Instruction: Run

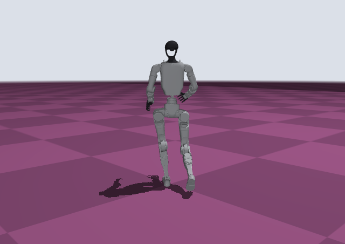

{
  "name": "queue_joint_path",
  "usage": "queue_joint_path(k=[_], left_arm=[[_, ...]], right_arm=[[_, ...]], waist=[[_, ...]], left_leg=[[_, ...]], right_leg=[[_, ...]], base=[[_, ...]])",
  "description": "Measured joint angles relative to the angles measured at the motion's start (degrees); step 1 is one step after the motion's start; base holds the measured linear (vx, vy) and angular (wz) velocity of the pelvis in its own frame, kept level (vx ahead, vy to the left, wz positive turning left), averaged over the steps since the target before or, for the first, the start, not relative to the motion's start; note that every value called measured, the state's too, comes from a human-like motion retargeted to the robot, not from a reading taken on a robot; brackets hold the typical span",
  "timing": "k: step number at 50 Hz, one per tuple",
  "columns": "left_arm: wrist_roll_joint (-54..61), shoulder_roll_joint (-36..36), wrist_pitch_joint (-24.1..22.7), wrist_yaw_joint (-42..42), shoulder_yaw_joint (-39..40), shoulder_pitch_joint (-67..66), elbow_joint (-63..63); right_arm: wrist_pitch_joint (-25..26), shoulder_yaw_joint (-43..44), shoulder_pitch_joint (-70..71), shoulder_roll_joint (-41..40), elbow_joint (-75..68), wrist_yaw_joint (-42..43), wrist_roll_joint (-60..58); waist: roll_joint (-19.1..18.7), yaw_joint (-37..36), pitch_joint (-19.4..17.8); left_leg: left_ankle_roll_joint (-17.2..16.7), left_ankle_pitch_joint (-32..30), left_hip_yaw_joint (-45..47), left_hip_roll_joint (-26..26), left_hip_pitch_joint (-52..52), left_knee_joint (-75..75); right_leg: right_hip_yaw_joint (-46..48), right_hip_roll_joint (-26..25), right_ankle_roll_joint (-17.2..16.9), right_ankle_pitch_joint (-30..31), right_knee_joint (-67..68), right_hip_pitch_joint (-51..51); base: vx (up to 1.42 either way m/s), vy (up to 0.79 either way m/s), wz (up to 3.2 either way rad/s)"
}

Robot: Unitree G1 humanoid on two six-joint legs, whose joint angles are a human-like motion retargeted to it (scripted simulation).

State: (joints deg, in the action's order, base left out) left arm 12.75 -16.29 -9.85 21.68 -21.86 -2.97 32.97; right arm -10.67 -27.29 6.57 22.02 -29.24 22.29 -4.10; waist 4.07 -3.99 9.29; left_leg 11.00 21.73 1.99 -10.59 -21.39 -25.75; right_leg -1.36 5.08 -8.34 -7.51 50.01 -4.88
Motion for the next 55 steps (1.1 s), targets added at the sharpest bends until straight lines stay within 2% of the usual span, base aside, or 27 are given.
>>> queue_joint_path(k=[2,3,5,8,12,14,16,21,23,25,27,30,35,37,40,43,45,48,51,55], left_arm=[[-1.51,-0.13,0.16,1.44,-0.19,2.61,0.7],[-1.84,-0.1,0.29,2.12,-0.24,4.21,1.23],[-1.84,0.24,0.47,2.97,-0.19,7.93,2.6],[-1.53,0.99,-0.16,3.18,-0.69,11.77,3.01],[-2.45,1.37,-2.13,2.31,-2.49,14.87,1.69],[-3.26,1.42,-2.95,1.81,-3.31,15.16,0.53],[-3.55,1.5,-3.35,1.19,-3.72,14.77,-0.41],[-3.04,1.51,-2.46,-0.45,-3.63,11.23,-1.62],[-2.7,1.38,-1.65,-0.68,-3.23,10.43,-1.57],[-2.26,1.31,-0.95,-0.51,-2.67,9.87,-1.34],[-1.49,1.3,-0.51,-0.36,-1.92,8.84,-1.22],[0.01,1.08,-0.35,-0.75,-0.51,6.96,-1.22],[2.13,0.72,-0.73,-2.03,0.45,3.46,-0.88],[1.93,0.56,-0.76,-2.29,0.4,2.48,-0.91],[0.27,0.12,-0.52,-2.19,0.09,1.85,-1.19],[-2.93,-0.49,0.01,-1.08,0.01,2.51,-1.72],[-4.63,-0.86,0.4,0.24,0.09,4.39,-1.49],[-5.46,-0.97,0.75,1.87,0.08,8.13,-0.11],[-4.98,-0.2,0.66,2.41,0.0,11.32,0.92],[-4.54,1.01,-1.07,1.63,-1.43,13.74,0.79]], right_arm=[[-0.51,0.1,-1.45,-1.02,-0.14,0.02,-0.1],[-0.82,0.17,-2.01,-1.39,-0.32,0.07,-0.08],[-1.59,0.43,-2.65,-1.64,-0.68,0.02,0.44],[-2.01,1.28,-4.51,-1.42,-0.48,-0.22,1.68],[-1.78,3.13,-7.48,-1.36,-0.52,-0.2,2.67],[-1.8,3.64,-8.7,-1.12,-0.5,0.11,2.68],[-1.85,3.76,-9.22,-0.75,-0.71,0.48,2.88],[-1.78,3.14,-7.49,0.67,-0.89,2.97,2.19],[-1.59,2.72,-5.38,1.56,-0.64,4.25,1.17],[-1.24,2.3,-2.85,2.36,-0.56,5.4,0.21],[-0.89,2.05,-0.65,2.79,-0.58,6.17,-0.34],[-0.45,2.01,1.87,2.71,-0.48,6.49,0.14],[-0.31,2.16,2.03,1.72,-0.54,4.98,1.89],[-0.3,2.19,1.01,1.43,-0.68,3.96,1.94],[-0.45,2.01,-0.89,0.68,-1.25,2.29,1.75],[-0.73,1.99,-2.77,-0.24,-1.57,1.18,1.39],[-0.94,2.38,-3.23,-0.92,-1.52,1.31,0.85],[-2.1,2.74,-3.67,-1.35,-1.33,2.05,0.42],[-2.91,2.94,-4.13,-1.15,-1.06,2.4,0.99],[-2.9,3.84,-5.51,-1.08,-1.19,2.62,1.86]], waist=[[-0.9,1.89,-0.47],[-1.6,2.91,-0.69],[-3.39,5.07,-1.12],[-5.57,8.5,-1.47],[-6.54,11.93,-1.37],[-6.73,12.51,-0.77],[-7.12,12.53,-0.08],[-7.34,10.24,0.8],[-6.51,8.64,0.52],[-5.27,6.89,0.17],[-4.03,5.06,-0.07],[-2.39,2.44,-0.44],[-1.21,-1.14,-0.07],[-1.01,-1.6,0.81],[-0.2,-1.18,2.31],[0.0,0.61,2.97],[-0.44,2.08,2.61],[-2.14,4.57,2.02],[-4.44,7.47,1.86],[-6.19,10.7,2.05]], left_leg=[[1.01,2.92,-1.04,-0.09,3.63,-0.02],[0.92,3.84,-1.5,0.29,5.74,0.88],[-0.2,4.05,-2.29,1.55,10.24,4.61],[-3.08,2.13,-2.97,3.3,16.52,10.34],[-6.4,0.31,-3.68,4.52,22.94,12.78],[-7.52,0.15,-4.27,5.16,24.55,10.52],[-8.64,-0.54,-4.98,6.11,24.94,5.61],[-11.57,-8.79,-3.7,9.24,16.16,-22.33],[-9.99,-9.21,-1.22,11.38,9.32,-34.87],[-6.91,-6.02,1.18,13.53,2.26,-43.3],[-4.5,-2.24,2.7,14.28,-3.87,-44.64],[-3.6,-0.04,4.11,12.86,-10.04,-35.35],[-6.46,-4.78,3.92,7.84,-9.23,-1.55],[-6.47,-6.33,3.4,6.15,-7.4,4.64],[-4.52,-6.49,2.43,3.44,-4.6,4.89],[-1.03,-2.07,1.05,1.11,-1.75,1.08],[0.83,1.8,0.62,0.64,0.14,-0.95],[0.74,4.86,0.32,1.64,4.57,0.42],[-1.76,3.53,0.26,3.48,9.95,5.67],[-5.84,-0.52,-0.12,5.26,16.12,10.26]], right_leg=[[2.24,1.64,2.18,-0.41,12.14,-7.1],[3.48,2.28,3.74,-2.5,15.69,-10.79],[6.17,2.74,6.13,-6.96,16.88,-17.82],[9.52,1.41,6.46,-9.78,3.08,-23.84],[9.28,-2.88,3.54,-6.93,-26.05,-24.88],[8.39,-4.44,3.53,-6.0,-32.02,-24.33],[7.6,-5.87,4.8,-5.51,-31.49,-23.47],[6.76,-8.38,10.62,-10.11,-23.87,-20.0],[6.52,-8.37,12.4,-13.47,-21.86,-18.27],[6.0,-7.91,13.02,-16.36,-21.27,-16.07],[5.1,-7.42,12.59,-17.98,-22.46,-13.16],[3.36,-6.7,10.86,-17.95,-26.21,-8.0],[0.75,-5.61,6.67,-13.69,-31.38,0.72],[-0.01,-4.89,5.03,-12.23,-29.42,2.47],[-1.27,-3.21,2.29,-8.25,-20.8,2.71],[-0.64,-1.37,-0.15,-0.68,-1.7,-2.64],[1.1,0.34,0.86,0.41,11.51,-8.72],[4.35,2.35,4.94,-5.97,19.46,-18.3],[7.62,1.95,6.66,-10.82,11.19,-25.03],[8.91,-1.85,4.89,-9.24,-16.24,-26.64]], base=[[0.0,0.05,0.38],[-0.01,0.04,0.36],[-0.02,0.03,0.41],[-0.01,-0.01,0.6],[0.0,-0.04,0.65],[0.01,-0.04,0.45],[0.02,-0.05,0.33],[0.01,-0.06,0.2],[-0.01,-0.06,0.32],[-0.02,-0.05,0.4],[-0.02,-0.03,0.33],[-0.01,0.0,0.07],[0.0,0.01,-0.04],[0.01,0.02,0.09],[0.02,0.05,0.33],[0.01,0.05,0.38],[0.0,0.05,0.26],[-0.01,0.03,0.2],[-0.01,0.0,0.33],[0.0,-0.03,0.47]])
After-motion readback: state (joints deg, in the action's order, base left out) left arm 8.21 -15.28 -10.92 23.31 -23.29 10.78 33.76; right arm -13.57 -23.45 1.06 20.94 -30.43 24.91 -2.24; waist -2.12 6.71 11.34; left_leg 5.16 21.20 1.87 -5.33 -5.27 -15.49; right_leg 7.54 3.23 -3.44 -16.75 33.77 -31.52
